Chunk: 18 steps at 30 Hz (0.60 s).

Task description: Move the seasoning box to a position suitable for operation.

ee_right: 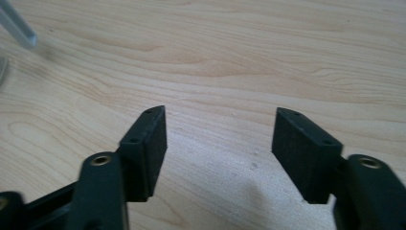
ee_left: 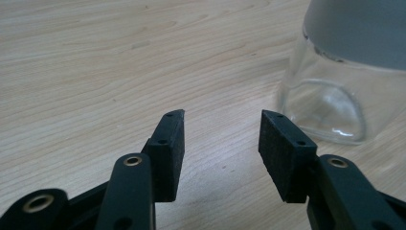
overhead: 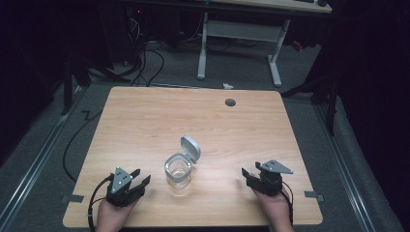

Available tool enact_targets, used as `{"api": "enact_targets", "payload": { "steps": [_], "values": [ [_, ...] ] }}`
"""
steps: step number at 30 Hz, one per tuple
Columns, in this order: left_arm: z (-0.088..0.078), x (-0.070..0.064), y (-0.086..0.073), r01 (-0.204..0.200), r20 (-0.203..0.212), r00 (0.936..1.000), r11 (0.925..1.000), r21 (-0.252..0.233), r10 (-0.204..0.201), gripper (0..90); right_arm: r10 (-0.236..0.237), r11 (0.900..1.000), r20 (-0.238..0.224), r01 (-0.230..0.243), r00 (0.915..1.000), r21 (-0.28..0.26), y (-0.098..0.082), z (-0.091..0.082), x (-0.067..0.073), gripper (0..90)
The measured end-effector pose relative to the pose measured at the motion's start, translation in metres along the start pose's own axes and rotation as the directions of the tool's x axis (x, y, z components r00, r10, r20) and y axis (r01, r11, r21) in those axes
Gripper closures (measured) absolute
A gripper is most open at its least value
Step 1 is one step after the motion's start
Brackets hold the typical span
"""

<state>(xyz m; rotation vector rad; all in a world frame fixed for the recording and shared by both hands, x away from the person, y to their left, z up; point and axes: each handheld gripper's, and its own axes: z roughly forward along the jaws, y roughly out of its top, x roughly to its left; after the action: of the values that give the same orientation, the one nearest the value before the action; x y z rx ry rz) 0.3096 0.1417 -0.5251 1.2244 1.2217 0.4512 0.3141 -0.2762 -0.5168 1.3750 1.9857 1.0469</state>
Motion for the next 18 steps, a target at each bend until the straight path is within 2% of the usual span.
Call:
{"api": "enact_targets", "payload": {
  "steps": [3,4,9,13,18],
  "values": [
    [0.002,0.0,0.0,0.004,0.0,1.0,1.0,-0.002,-0.004,61.9,0.01,0.999,-0.017,-0.01,0.9998,-0.036,-0.003,-0.003,0.003,49.9],
    [0.005,0.001,0.001,0.012,0.004,0.9999,0.9999,0.001,-0.012,66.0,0.01,0.999,-0.023,-0.011,0.9997,-0.039,-0.004,-0.005,0.004,50.7],
    [0.017,-0.003,-0.001,0.001,0.01,1.0,1.0,0.0,-0.001,75.4,0.008,0.999,-0.039,-0.01,0.9992,-0.042,-0.008,-0.013,0.003,57.7],
    [0.021,-0.007,-0.001,-0.013,0.007,0.9999,0.9999,-0.01,0.013,82.7,0.017,0.998,-0.042,-0.019,0.999,-0.059,-0.011,-0.02,0.0,59.3],
    [0.034,-0.011,0.002,0.012,-0.007,0.9999,0.9995,-0.029,-0.013,86.7,0.015,0.998,-0.034,-0.017,0.9993,-0.059,-0.013,-0.021,0.0,60.4]
  ]
}}
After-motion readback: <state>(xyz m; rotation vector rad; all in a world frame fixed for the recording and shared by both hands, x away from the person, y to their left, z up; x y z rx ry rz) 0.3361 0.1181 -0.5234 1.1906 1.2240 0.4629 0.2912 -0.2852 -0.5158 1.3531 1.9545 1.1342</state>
